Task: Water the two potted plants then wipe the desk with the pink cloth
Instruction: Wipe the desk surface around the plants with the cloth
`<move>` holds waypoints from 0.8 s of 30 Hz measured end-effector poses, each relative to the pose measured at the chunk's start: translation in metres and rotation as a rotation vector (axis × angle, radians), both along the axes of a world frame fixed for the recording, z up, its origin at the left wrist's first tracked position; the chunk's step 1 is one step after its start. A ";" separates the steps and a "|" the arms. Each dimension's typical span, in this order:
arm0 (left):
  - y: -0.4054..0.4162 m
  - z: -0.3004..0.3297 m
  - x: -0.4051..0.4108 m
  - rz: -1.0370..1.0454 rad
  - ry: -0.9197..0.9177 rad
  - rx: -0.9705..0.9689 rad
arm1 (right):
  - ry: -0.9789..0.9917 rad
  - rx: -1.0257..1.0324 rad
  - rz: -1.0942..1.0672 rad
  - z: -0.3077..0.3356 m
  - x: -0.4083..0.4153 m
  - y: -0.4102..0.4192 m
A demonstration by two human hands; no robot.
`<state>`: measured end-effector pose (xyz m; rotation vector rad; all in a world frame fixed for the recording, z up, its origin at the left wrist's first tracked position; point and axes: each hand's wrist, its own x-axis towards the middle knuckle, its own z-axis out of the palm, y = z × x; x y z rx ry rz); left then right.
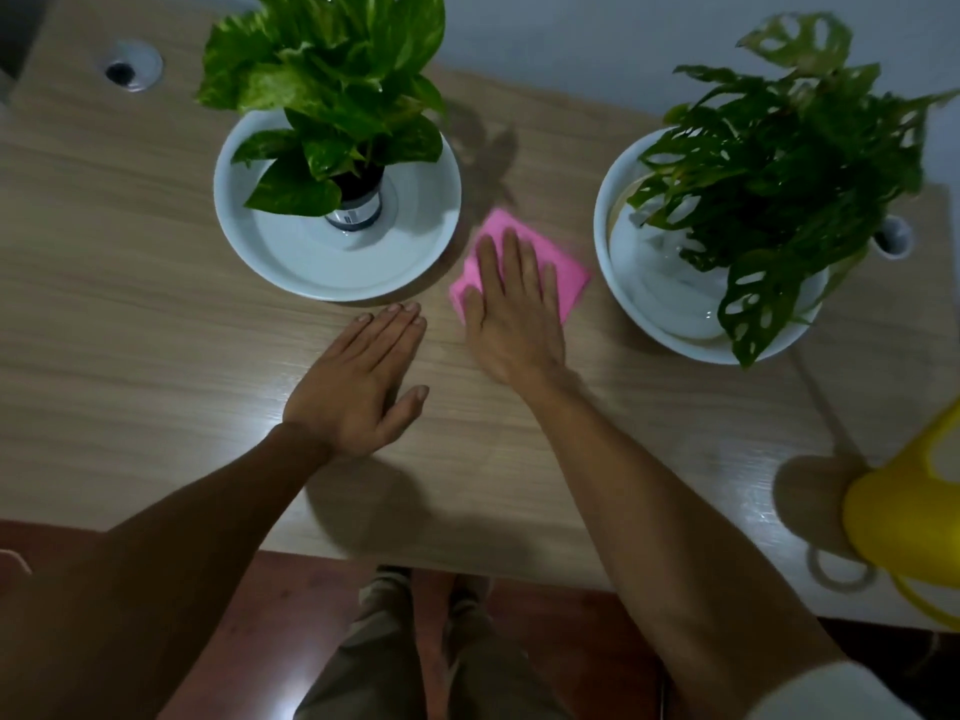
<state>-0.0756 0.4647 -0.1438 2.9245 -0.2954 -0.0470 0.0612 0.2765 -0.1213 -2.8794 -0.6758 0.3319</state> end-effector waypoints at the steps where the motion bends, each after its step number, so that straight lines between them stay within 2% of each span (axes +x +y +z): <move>1: 0.000 0.000 0.000 0.005 -0.001 0.001 | 0.009 -0.004 -0.048 0.001 -0.005 -0.004; 5: -0.002 0.004 0.002 0.008 0.007 -0.012 | 0.019 0.006 -0.203 0.008 0.040 0.019; 8: -0.003 0.004 0.004 0.011 0.021 -0.009 | 0.020 0.020 -0.239 0.007 0.103 0.040; 11: -0.002 0.004 0.003 0.016 0.024 -0.008 | 0.024 -0.019 -0.252 -0.002 0.132 0.049; 13: -0.002 0.005 0.003 0.020 0.024 -0.012 | 0.018 0.006 -0.190 -0.002 0.120 0.046; 19: -0.006 0.010 0.001 0.031 0.025 -0.027 | 0.018 0.032 0.156 0.000 0.018 0.009; 21: -0.007 0.010 0.001 0.032 0.015 -0.032 | 0.019 0.031 0.169 -0.001 0.025 0.006; 24: -0.006 0.009 0.002 0.027 -0.001 -0.044 | -0.002 0.086 0.034 0.004 0.076 0.021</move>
